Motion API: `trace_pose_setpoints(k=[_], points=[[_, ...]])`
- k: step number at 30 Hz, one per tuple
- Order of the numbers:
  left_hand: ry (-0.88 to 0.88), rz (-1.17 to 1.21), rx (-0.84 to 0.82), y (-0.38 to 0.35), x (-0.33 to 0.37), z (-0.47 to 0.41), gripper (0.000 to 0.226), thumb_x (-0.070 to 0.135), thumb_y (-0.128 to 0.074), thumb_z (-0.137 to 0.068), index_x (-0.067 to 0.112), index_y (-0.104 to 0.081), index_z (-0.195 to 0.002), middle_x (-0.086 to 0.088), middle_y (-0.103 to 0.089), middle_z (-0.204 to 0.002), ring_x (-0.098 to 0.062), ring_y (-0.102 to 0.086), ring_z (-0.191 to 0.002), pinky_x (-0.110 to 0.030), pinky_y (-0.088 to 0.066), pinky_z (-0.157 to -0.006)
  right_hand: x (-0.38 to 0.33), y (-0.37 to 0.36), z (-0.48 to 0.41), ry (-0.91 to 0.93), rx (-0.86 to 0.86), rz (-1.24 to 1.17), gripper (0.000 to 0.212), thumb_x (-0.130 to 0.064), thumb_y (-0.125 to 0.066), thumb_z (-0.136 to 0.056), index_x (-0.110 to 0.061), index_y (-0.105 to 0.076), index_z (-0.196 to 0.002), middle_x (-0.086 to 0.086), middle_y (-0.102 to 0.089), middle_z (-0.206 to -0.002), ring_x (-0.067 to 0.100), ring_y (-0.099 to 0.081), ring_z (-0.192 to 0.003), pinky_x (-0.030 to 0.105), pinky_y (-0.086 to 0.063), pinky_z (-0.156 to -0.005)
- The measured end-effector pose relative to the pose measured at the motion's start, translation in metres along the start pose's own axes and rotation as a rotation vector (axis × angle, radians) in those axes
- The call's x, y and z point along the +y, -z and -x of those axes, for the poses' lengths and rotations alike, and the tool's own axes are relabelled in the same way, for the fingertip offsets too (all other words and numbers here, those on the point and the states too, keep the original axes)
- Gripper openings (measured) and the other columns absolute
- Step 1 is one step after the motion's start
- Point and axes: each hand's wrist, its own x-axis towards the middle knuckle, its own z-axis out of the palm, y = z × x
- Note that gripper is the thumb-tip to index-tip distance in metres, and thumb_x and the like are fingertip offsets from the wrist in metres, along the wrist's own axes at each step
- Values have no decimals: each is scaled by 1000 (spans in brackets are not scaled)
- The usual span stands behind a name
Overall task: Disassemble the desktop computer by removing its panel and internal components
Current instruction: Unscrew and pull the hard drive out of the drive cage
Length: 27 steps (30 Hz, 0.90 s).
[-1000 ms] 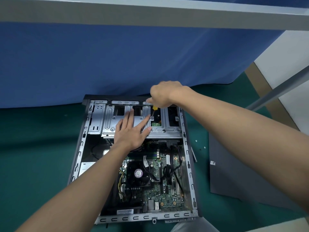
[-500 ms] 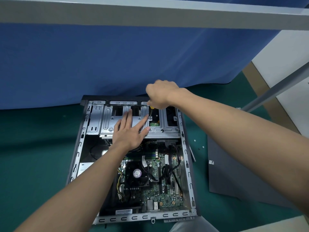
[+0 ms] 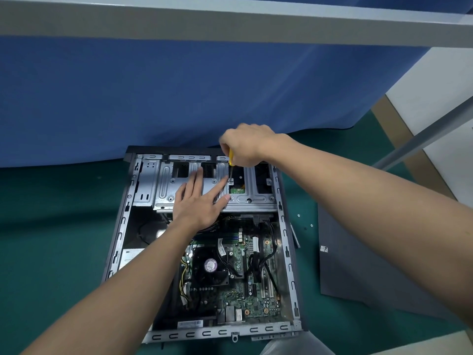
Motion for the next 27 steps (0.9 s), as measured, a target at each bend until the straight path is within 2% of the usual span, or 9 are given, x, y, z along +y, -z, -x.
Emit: trace_pose_setpoints(k=[3,6,11,15,16,21,23,24,27], points=[[1,-3,-1,0,1,0,55,74,-6,-89,62,11,-140,0,24,-158,-12,28,-143,-37,8,-115,0,-4,0,-66,3,91,41,-57,-41,-94,-18,-44,-80,-1,-45,-76,26,-45,-77,36,-32,-67],[0,-6,5,1,1,0,55,74,-6,-89,62,12,-140,0,24,-158,-12,27,-143,-37,8,-115,0,-8,-1,-49,99,114,30,-41,-40,-99,-16,-40,-81,1,-40,-77,27,-43,-76,36,-31,-66],[-1,-4,10,1,0,0,55,74,-6,-89,63,12,-140,0,24,-159,-12,26,-143,-36,8,-115,4,-3,0,9,42,-62,6,-23,-56,-89,-24,-51,-86,2,-51,-86,29,-50,-82,34,-34,-65],[0,-6,8,0,1,0,55,74,-6,-89,62,12,-140,0,24,-159,-11,27,-143,-37,8,-115,2,-5,1,-42,37,85,42,-56,-40,-95,-19,-41,-74,-1,-40,-71,26,-44,-75,36,-32,-66],[0,-4,9,0,1,1,55,74,-6,-89,63,12,-140,0,24,-159,-11,27,-143,-36,8,-115,1,-6,1,-50,63,115,45,-56,-36,-96,-18,-38,-71,-1,-37,-70,26,-43,-74,37,-32,-67],[-4,-1,14,-1,1,0,55,74,-6,-89,63,11,-140,0,23,-159,-12,27,-143,-37,8,-115,0,-2,0,12,30,30,9,-24,-52,-91,-21,-46,-86,2,-45,-83,28,-47,-81,35,-33,-66],[-3,0,17,-1,0,0,55,74,-7,-89,63,11,-140,0,23,-159,-12,27,-143,-36,8,-115,-1,2,1,12,-23,-26,6,-20,-53,-87,-25,-51,-90,2,-52,-91,28,-51,-85,34,-35,-66],[-3,-2,18,0,0,0,55,74,-7,-90,63,11,-140,0,23,-159,-12,27,-143,-36,8,-115,-1,3,0,5,-40,-25,4,-26,-53,-88,-24,-51,-91,2,-53,-93,28,-51,-85,34,-35,-67],[2,-12,13,0,1,0,55,73,-6,-90,62,11,-140,-1,24,-159,-12,28,-143,-37,8,-115,-4,-1,1,-94,-6,80,39,-56,-37,-95,-20,-47,-86,0,-46,-83,26,-45,-79,36,-34,-69]])
